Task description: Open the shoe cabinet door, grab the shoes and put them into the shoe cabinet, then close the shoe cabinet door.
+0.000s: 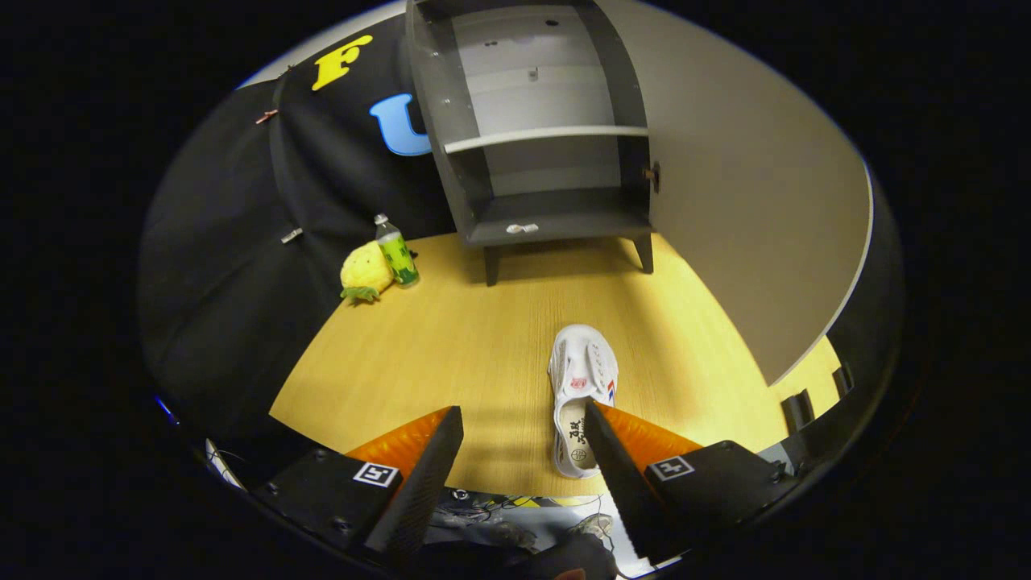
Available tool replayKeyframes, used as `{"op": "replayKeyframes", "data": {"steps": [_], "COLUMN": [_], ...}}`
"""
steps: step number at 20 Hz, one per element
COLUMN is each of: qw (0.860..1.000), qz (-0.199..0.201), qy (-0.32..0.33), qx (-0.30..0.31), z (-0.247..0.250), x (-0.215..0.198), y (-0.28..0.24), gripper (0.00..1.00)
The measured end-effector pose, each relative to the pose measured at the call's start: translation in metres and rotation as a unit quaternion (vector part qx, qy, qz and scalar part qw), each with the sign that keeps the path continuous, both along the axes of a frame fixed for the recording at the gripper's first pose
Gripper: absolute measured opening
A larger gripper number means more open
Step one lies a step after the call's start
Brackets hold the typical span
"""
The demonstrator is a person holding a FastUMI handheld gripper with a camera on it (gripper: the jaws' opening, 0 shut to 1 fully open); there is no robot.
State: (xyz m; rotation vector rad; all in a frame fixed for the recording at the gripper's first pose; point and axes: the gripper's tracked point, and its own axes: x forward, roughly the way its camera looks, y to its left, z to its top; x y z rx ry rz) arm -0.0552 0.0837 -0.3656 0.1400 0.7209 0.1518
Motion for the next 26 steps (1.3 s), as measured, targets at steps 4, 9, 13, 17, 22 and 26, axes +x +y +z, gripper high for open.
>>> {"op": "replayKeyframes", "data": {"steps": [4, 9, 13, 17, 22, 26], "qw": [0.999, 0.999, 0.999, 0.994, 0.995, 0.998], "qz": [-0.022, -0.029, -0.046, -0.069, -0.05, -0.029], "qy": [0.028, 0.022, -0.016, -0.061, -0.079, -0.06], "qx": [-0.009, -0.01, -0.022, -0.051, -0.043, -0.02], "z": [-0.062, -0.106, -0.119, -0.121, -0.124, -0.123], "x": [0.02, 0.046, 0.073, 0.095, 0.11, 0.111], "y": [-0.003, 0.001, -0.002, -0.011, -0.01, -0.008], "gripper": [0.8, 0.79, 0.68, 0.68, 0.29, 0.07]}}
